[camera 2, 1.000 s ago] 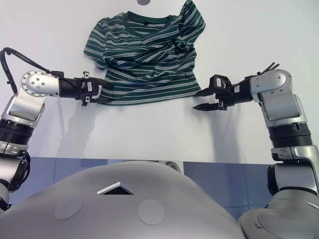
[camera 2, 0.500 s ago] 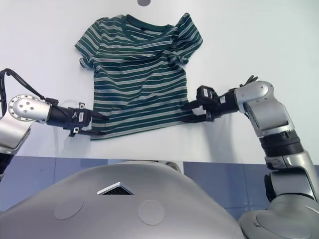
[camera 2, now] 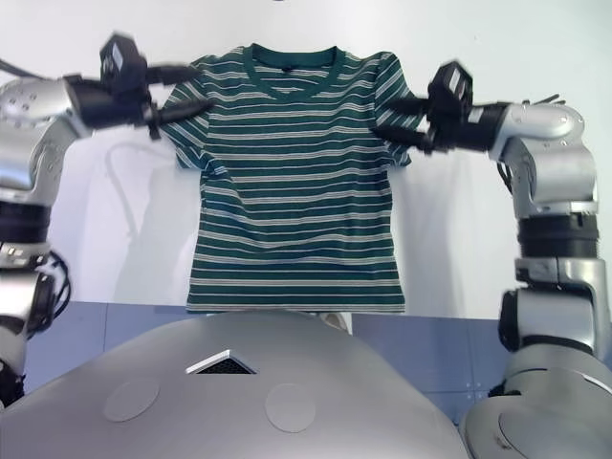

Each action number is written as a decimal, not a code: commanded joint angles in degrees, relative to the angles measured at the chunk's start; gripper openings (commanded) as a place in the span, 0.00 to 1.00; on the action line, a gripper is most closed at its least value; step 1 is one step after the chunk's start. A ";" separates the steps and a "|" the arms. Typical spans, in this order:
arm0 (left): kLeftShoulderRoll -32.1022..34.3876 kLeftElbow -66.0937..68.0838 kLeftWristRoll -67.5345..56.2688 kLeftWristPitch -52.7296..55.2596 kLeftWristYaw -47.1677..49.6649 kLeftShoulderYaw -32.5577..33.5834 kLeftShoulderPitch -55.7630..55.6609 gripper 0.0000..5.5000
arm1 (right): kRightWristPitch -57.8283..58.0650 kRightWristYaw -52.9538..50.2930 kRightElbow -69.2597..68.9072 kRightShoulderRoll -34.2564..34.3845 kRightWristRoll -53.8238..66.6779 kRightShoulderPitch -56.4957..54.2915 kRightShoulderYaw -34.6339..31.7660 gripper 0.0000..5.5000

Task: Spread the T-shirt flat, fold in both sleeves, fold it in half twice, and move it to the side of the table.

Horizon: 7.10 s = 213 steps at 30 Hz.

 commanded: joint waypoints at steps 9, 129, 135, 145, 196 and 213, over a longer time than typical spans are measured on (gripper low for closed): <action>-13.34 49.31 19.51 -13.15 14.40 -3.72 -19.39 0.43 | -19.55 -24.45 41.45 9.48 -22.44 -15.99 4.18 0.42; -25.89 -23.35 -1.19 15.23 42.03 14.56 18.42 0.40 | 8.13 -37.81 4.43 22.04 2.25 12.01 -20.81 0.26; -25.85 -20.89 -0.98 13.92 43.21 16.29 19.02 0.40 | 7.65 -37.49 4.59 22.56 2.49 11.01 -20.42 0.03; -25.61 -18.90 0.04 12.24 42.35 16.53 20.99 0.40 | 8.83 -35.13 -8.56 23.99 6.51 10.91 -19.53 0.00; 30.45 -12.22 27.65 -68.59 -10.78 0.63 39.12 0.82 | -81.14 6.35 -4.29 -21.35 -28.68 41.63 -0.25 0.66; 26.21 -14.78 33.78 -70.78 -0.05 -10.17 41.09 0.39 | -78.05 -3.47 -8.41 -22.56 -26.30 41.51 10.11 0.20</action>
